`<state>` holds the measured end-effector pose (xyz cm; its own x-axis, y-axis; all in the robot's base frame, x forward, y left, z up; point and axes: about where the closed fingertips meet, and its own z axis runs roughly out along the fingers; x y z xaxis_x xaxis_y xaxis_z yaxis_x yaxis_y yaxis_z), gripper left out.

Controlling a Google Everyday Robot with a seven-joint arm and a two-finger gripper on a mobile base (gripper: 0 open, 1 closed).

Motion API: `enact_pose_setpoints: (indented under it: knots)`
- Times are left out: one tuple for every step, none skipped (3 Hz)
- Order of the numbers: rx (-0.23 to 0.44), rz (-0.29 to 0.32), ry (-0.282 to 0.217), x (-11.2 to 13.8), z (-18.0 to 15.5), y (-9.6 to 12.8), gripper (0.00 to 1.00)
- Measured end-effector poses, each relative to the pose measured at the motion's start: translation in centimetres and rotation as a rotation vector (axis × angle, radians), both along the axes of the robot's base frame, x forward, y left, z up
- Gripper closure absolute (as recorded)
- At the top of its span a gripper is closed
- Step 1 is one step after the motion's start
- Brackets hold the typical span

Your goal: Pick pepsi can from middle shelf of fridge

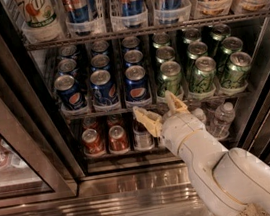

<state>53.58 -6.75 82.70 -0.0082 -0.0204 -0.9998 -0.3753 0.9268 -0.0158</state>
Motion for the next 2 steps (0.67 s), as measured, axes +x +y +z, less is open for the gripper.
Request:
enact_pose_setpoints:
  knots:
    - [-0.028,0.017,0.003,0.97,-0.42,0.82,0.27]
    - [-0.029,0.017,-0.004,1.96,-0.18,1.39,0.26]
